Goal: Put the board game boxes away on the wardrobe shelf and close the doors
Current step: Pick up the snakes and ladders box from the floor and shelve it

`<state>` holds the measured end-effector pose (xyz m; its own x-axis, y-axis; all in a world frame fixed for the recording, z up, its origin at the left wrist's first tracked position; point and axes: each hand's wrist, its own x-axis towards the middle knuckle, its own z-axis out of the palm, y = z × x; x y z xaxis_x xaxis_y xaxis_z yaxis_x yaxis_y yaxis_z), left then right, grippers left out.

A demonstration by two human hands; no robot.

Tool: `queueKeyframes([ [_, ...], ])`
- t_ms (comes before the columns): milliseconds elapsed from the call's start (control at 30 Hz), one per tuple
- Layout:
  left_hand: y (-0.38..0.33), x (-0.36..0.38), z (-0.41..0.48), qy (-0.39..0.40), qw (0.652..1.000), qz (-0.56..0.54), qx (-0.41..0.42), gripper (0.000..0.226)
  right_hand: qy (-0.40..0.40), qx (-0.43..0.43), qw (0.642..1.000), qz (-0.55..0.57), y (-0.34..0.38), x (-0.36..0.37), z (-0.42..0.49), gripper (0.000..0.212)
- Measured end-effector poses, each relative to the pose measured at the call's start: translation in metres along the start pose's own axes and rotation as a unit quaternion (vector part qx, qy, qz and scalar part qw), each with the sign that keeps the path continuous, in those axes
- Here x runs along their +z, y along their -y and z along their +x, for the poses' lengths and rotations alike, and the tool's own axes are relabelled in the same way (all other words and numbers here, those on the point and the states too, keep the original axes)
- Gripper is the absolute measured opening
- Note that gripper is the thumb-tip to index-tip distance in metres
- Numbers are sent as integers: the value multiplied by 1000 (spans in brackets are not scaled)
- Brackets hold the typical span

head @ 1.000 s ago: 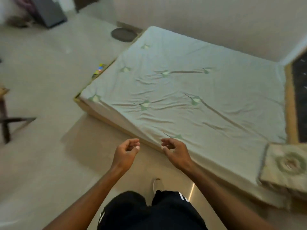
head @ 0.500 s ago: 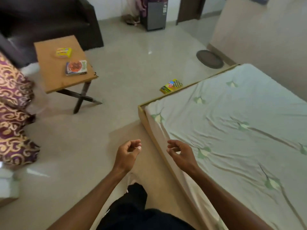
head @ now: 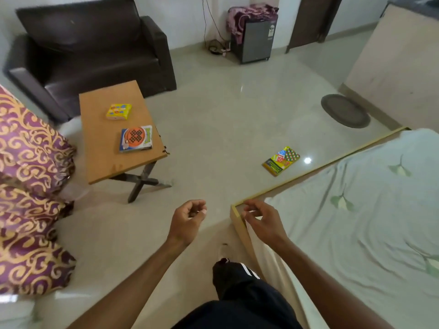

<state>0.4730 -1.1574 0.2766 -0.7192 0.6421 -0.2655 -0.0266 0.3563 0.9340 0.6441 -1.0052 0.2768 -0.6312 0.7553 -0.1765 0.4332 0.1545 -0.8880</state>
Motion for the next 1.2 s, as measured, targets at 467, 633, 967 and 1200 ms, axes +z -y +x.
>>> queueKeyframes([
  [467, -103, -13, 369, 15, 998, 51, 17, 19, 2, 23, 1000, 7, 59, 19, 364, 26],
  [633, -132, -4, 504, 77, 994, 76, 25, 19, -46, 48, 998, 16, 65, 20, 480, 26],
  [967, -239, 101, 749, 295, 938, 169, 64, 19, -266, 141, 950, 87, 81, -33, 632, 24],
  [1200, -294, 283, 836, 463, 846, 233, 126, 19, -433, 231, 859, 144, 23, -114, 693, 26],
])
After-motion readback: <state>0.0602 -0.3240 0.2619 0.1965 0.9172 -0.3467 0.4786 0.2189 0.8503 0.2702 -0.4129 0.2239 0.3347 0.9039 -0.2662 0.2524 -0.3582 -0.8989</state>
